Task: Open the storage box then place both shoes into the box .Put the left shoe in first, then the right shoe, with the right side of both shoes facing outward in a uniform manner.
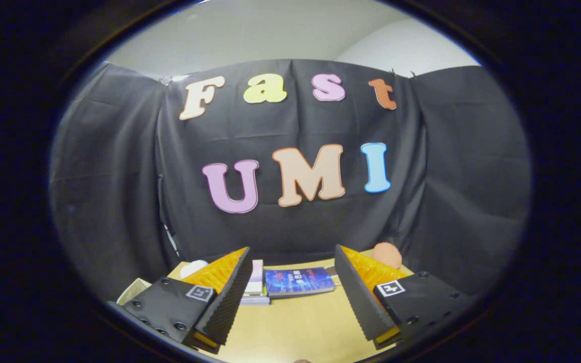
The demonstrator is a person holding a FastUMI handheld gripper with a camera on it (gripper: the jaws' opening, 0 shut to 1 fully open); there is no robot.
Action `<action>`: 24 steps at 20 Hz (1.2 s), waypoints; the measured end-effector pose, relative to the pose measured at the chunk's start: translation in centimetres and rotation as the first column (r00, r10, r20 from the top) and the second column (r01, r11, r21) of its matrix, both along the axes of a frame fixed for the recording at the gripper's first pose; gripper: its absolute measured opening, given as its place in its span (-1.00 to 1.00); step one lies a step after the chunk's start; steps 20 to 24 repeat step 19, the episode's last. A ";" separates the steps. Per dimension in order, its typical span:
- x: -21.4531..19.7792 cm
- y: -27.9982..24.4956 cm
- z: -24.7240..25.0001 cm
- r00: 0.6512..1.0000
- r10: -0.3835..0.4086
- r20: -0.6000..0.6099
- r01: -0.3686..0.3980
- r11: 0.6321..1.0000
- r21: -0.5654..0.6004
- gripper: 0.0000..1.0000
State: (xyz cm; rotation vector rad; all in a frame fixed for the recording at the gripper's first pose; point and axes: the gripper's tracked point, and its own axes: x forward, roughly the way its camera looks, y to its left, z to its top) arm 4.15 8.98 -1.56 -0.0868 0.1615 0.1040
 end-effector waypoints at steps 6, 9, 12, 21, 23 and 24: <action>0.7 -4.0 1.5 0.999 0.015 0.034 -0.014 0.999 -0.048 1.00; 0.8 -5.8 1.3 1.000 0.017 0.023 -0.016 0.999 -0.040 1.00; 1.0 -7.3 0.6 1.000 0.013 0.014 -0.012 1.000 -0.022 1.00; 1.0 -10.0 -1.4 1.000 -0.010 -0.004 0.010 1.000 -0.018 1.00; 1.0 -10.0 -1.4 1.000 -0.010 -0.004 0.010 1.000 -0.018 1.00; 1.0 -10.0 -1.4 1.000 -0.010 -0.004 0.010 1.000 -0.018 1.00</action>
